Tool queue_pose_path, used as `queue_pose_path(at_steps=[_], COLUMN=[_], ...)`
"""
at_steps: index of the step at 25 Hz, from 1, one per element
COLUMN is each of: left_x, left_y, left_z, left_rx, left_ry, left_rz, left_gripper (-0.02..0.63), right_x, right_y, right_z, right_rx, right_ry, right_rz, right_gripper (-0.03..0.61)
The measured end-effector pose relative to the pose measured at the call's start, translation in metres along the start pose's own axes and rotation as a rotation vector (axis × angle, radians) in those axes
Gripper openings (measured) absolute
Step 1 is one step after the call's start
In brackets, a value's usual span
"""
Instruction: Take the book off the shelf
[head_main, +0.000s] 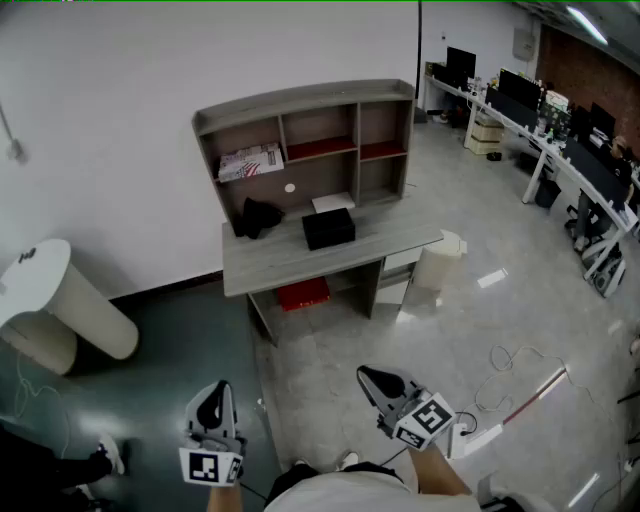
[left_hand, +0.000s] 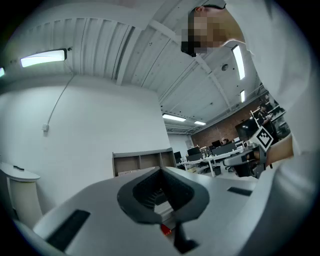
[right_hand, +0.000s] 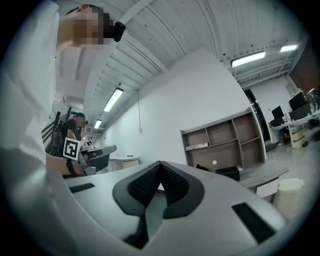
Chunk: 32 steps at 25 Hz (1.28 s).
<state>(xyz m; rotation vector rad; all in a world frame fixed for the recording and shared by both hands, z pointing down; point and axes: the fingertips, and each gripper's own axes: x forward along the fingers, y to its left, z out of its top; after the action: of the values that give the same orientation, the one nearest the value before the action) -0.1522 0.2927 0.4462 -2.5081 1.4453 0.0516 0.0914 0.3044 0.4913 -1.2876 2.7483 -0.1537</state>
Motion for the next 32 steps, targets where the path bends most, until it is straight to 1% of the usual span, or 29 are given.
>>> queue_pose_path(at_steps=[3, 8, 12, 15, 18, 23, 26, 28, 30, 32], left_x=[-0.001, 0.001, 0.003, 0.006, 0.023, 0.08, 0.132, 0.172, 0.208, 0.239], left_y=[0.004, 0.011, 0.008, 0.017, 0.026, 0.048, 0.076, 0.104, 0.137, 0.166], left_z=[-0.008, -0.005, -0.016, -0.026, -0.038, -0.082, -0.097, -0.099, -0.1, -0.107], left_rx=[-0.038, -0.014, -0.037, -0.065, -0.085, -0.124, -0.179, -0.193, -0.21, -0.248], left_ry=[0.032, 0.018, 0.037, 0.061, 0.066, 0.095, 0.059, 0.018, -0.012, -0.031], left_rz=[0.014, 0.03, 0.029, 0.046, 0.046, 0.007, -0.01, -0.019, -0.022, -0.032], left_gripper=[0.017, 0.017, 0.017, 0.017, 0.017, 0.017, 0.017, 0.017, 0.017, 0.017], right_x=[0.005, 0.01, 0.013, 0.023, 0.038, 0.077, 0.118, 0.159, 0.204, 0.244], right_y=[0.0, -0.002, -0.014, -0.015, -0.023, -0.063, -0.095, -0.116, -0.13, -0.141], right_z=[0.0, -0.003, -0.006, -0.014, -0.025, -0.04, -0.048, -0.041, -0.025, -0.009], right_rx=[0.0, 0.01, 0.041, 0.051, 0.068, 0.108, 0.121, 0.117, 0.086, 0.05], right_ry=[0.007, 0.015, -0.009, 0.021, 0.054, 0.104, 0.134, 0.145, 0.149, 0.145], right_rz=[0.008, 0.018, 0.01, 0.014, 0.018, -0.022, -0.055, -0.061, -0.046, -0.041], right_gripper=[0.021, 0.021, 0.022, 0.022, 0.021, 0.022, 0.023, 0.023, 0.023, 0.023])
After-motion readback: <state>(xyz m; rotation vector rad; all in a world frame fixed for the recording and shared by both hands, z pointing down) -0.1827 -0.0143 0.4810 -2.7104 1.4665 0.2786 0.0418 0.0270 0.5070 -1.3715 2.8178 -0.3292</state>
